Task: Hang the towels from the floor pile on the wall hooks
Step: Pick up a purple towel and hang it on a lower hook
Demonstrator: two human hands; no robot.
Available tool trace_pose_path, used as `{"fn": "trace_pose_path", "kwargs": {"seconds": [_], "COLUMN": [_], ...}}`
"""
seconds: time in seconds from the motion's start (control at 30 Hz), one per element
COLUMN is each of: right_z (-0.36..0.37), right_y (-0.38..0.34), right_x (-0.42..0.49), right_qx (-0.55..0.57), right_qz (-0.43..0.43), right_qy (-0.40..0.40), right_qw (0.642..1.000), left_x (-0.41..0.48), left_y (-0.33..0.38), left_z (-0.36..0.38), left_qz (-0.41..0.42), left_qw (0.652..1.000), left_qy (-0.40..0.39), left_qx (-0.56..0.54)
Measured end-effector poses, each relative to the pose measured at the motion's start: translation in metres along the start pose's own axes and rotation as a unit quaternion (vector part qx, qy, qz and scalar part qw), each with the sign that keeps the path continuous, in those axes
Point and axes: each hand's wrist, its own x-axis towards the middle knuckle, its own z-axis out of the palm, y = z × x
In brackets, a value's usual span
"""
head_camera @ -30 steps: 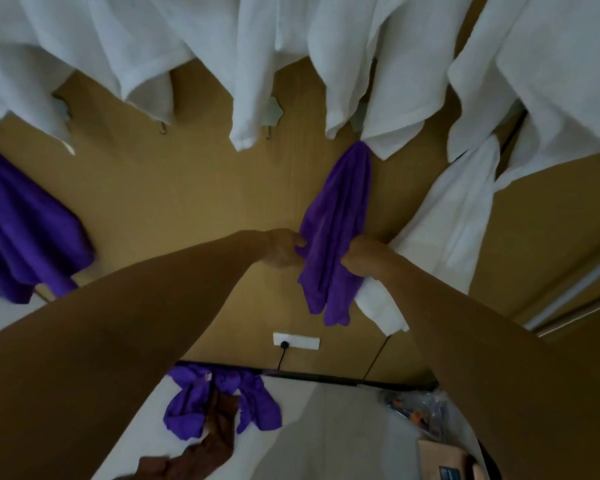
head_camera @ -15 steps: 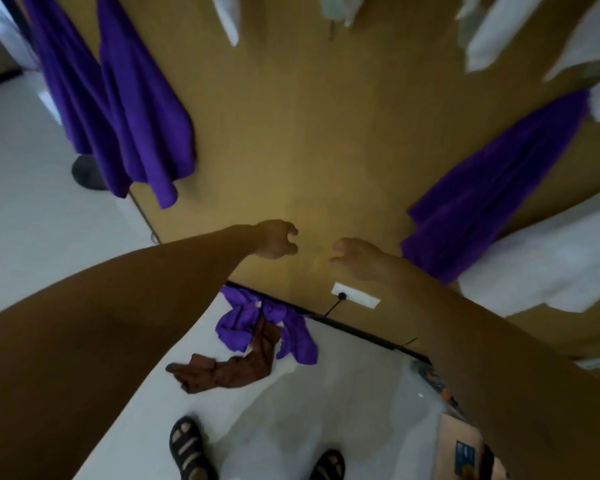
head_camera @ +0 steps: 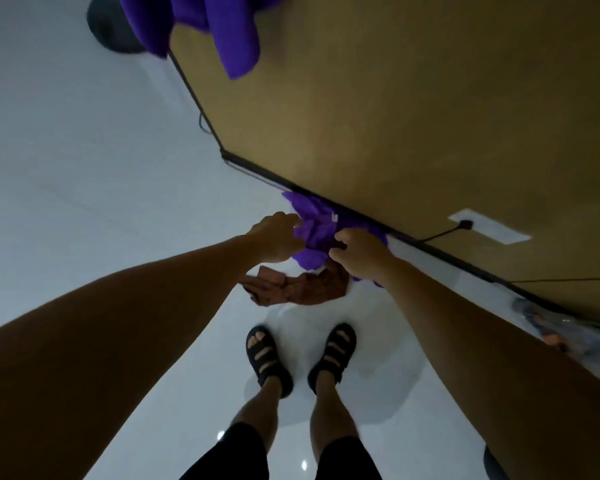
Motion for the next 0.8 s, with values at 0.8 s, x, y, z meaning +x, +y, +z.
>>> {"fn": "trace_pose_path", "kwargs": {"seconds": [0.8], "right_z": [0.282], "right_y": [0.137], "right_x": [0.327], "right_qx": [-0.106], "right_qz": [-0.001], "right_qy": [0.037], "right_qw": [0.994], "left_x": [0.261], "left_y": [-0.179], "left_z": [0.273], "left_qz": [-0.092], "left_qw": [0.994], "left_qy": [-0.02], "left_qx": [-0.047]}}
